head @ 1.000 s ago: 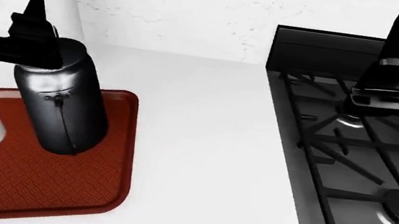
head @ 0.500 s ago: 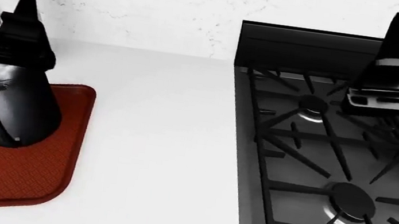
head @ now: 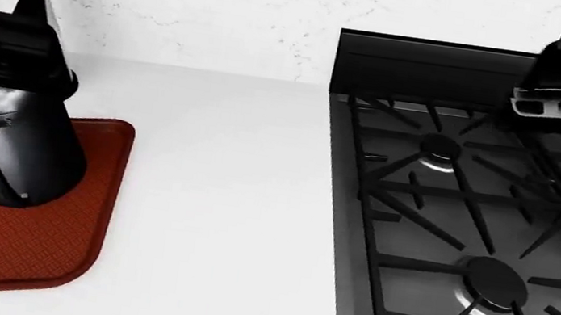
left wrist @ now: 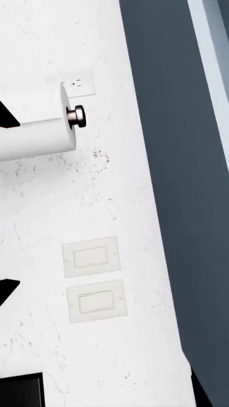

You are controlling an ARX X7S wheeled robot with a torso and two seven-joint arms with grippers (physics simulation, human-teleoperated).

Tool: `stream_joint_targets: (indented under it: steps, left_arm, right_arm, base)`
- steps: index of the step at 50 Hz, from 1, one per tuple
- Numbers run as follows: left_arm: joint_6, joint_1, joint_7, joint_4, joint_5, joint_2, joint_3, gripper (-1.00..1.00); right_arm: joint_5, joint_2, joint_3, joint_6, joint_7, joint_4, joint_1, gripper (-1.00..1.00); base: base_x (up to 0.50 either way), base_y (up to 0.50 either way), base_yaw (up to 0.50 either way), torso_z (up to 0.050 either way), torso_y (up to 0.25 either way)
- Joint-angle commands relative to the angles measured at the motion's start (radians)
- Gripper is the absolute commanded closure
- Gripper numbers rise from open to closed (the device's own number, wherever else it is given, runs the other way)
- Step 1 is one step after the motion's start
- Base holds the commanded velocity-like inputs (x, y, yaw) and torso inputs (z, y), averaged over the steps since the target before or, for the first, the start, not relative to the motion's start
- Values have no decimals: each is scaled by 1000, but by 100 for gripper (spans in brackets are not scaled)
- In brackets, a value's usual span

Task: Pick the kettle from the counter and place it on the tray. Then pick the mug from the cabinet and place it on the tray. Then close the cabinet doors.

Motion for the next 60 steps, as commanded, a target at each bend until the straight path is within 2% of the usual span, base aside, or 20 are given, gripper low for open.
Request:
stream_joint_targets:
  steps: [1,9,27,48,60]
  left_arm:
    - [7,0,-9,9,-43,-27,-26,-100]
    - [6,-18,-22,12,-77,-45,-33,-100]
    - [9,-33,-29,13,-103,-62,-38,-100]
    - [15,-48,-33,12,-107,-70,-38,-100]
    - [22,-37,-32,18,-129,-90,-57,-100]
  right_arm:
    - [105,-38,-108,129,29,68,320,-100]
    - [154,-101,-185,213,34,141,542,-100]
    - [89,-157,-244,313,-65,257,796,-100]
    - [-62,-200,-290,318,-206,328,886,-100]
    - [-282,-258,-360,193,-390,378,868,-100]
  base:
    - [0,0,0,0,0]
    - [0,0,0,0,0]
    - [0,0,0,0,0]
    - [0,0,0,0,0]
    - [0,0,0,0,0]
